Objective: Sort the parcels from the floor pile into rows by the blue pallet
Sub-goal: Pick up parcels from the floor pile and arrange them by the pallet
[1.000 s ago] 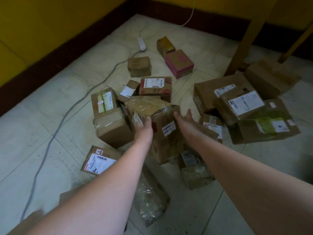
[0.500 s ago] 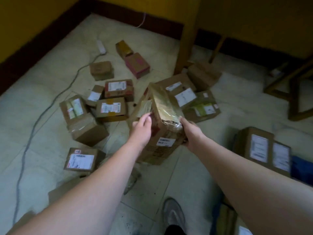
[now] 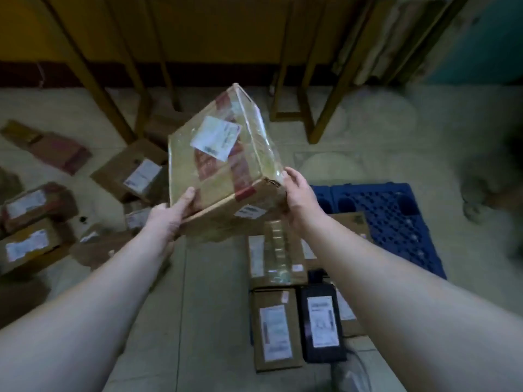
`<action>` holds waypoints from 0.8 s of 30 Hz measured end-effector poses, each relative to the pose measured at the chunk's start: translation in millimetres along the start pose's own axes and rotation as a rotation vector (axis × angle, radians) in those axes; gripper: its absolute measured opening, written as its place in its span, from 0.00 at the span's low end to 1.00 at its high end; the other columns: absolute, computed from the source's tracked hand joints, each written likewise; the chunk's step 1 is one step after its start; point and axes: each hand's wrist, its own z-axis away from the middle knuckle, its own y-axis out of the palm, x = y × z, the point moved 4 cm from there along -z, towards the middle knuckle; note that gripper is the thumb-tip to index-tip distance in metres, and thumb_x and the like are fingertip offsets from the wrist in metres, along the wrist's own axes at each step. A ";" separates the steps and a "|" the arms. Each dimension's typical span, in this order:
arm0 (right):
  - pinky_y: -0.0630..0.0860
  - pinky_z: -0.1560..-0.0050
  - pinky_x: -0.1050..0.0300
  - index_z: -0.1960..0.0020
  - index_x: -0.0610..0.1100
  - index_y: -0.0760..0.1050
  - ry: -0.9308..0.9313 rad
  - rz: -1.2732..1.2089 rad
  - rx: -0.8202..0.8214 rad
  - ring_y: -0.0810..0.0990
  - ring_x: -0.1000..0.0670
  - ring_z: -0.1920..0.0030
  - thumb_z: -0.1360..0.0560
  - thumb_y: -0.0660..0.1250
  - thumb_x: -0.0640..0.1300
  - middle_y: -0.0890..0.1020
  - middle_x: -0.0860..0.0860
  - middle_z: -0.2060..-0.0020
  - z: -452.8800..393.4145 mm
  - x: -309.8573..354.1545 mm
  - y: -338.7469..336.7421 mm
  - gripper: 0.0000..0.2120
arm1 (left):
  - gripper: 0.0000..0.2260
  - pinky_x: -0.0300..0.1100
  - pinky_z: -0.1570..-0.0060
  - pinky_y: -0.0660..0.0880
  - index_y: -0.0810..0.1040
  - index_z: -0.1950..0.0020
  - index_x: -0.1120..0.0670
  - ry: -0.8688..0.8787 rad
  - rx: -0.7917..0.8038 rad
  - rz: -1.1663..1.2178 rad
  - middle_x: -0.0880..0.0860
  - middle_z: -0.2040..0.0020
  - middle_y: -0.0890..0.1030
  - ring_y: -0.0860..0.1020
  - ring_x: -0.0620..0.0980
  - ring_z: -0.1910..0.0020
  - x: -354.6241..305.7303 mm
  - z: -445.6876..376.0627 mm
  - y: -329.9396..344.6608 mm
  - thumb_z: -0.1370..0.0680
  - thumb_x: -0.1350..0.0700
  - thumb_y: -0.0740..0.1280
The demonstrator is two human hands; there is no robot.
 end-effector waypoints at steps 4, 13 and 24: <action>0.79 0.42 0.40 0.34 0.52 0.77 0.071 0.096 -0.024 0.82 0.41 0.45 0.19 0.60 0.56 0.84 0.50 0.48 -34.3 -11.3 -136.5 0.17 | 0.07 0.29 0.80 0.69 0.76 0.50 0.53 0.069 0.118 -0.012 0.45 0.66 0.82 0.76 0.36 0.77 9.6 24.7 135.6 0.21 0.50 0.67; 0.73 0.35 0.39 0.31 0.54 0.73 0.415 0.049 0.092 0.76 0.42 0.36 0.46 0.72 0.76 0.77 0.47 0.34 -86.6 -5.0 -361.0 0.49 | 0.26 0.36 0.75 0.74 0.68 0.27 0.49 -0.052 0.305 -0.027 0.53 0.37 0.80 0.82 0.46 0.62 24.1 49.9 364.4 0.24 0.52 0.71; 0.80 0.47 0.40 0.35 0.51 0.74 0.396 -0.109 0.033 0.82 0.41 0.48 0.32 0.71 0.65 0.84 0.43 0.48 -114.1 -1.1 -408.5 0.30 | 0.50 0.61 0.52 0.80 0.63 0.24 0.48 -0.248 0.199 0.172 0.58 0.34 0.75 0.79 0.60 0.44 2.3 37.4 443.7 0.41 0.37 0.80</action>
